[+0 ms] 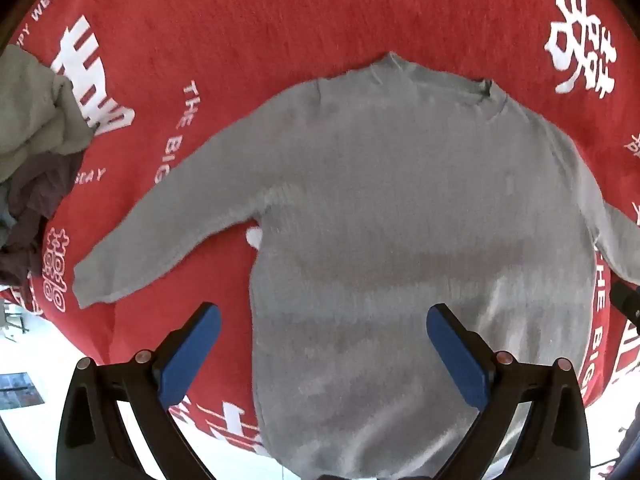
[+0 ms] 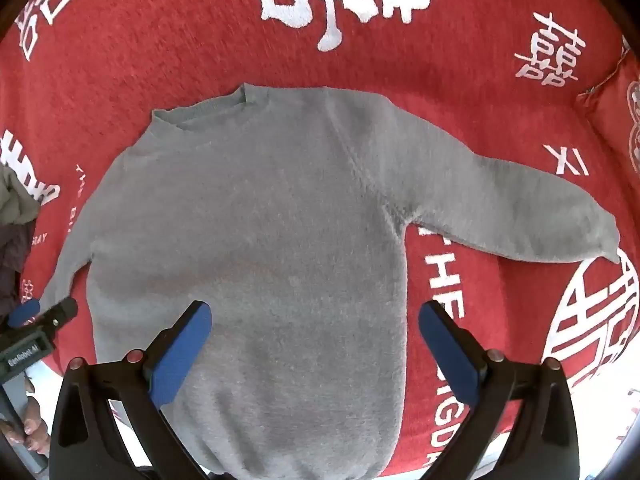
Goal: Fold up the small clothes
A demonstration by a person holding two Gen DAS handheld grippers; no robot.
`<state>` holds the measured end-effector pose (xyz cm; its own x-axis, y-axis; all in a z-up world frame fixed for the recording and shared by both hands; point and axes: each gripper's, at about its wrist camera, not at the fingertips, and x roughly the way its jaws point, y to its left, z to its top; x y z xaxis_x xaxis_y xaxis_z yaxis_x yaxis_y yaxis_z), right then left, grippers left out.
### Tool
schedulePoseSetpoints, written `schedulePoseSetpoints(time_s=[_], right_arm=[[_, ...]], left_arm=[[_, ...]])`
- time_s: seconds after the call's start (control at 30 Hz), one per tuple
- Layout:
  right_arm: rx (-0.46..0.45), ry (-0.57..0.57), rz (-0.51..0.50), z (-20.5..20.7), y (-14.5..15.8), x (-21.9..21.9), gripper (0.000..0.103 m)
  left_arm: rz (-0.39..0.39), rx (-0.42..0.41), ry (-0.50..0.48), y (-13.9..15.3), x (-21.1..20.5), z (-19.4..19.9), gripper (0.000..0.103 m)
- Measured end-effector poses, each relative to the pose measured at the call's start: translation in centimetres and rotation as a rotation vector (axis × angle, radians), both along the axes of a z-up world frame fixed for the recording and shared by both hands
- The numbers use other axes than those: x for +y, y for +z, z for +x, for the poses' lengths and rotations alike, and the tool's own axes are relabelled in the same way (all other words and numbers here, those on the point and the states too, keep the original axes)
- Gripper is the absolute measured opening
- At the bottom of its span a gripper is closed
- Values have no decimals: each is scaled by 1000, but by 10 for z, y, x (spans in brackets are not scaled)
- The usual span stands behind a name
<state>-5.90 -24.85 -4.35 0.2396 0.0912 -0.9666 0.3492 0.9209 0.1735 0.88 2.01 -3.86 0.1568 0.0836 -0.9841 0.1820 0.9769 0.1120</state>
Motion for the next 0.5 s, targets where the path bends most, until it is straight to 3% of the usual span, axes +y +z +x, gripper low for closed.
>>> schedulePoseSetpoints(time_s=[0.13, 0.5], right_arm=[[8, 11, 1, 0, -2, 2, 103], [17, 23, -7, 0, -4, 6, 103]], left_arm=[[-9, 44, 30, -7, -5, -4, 103], [20, 40, 9, -11, -15, -7, 103]])
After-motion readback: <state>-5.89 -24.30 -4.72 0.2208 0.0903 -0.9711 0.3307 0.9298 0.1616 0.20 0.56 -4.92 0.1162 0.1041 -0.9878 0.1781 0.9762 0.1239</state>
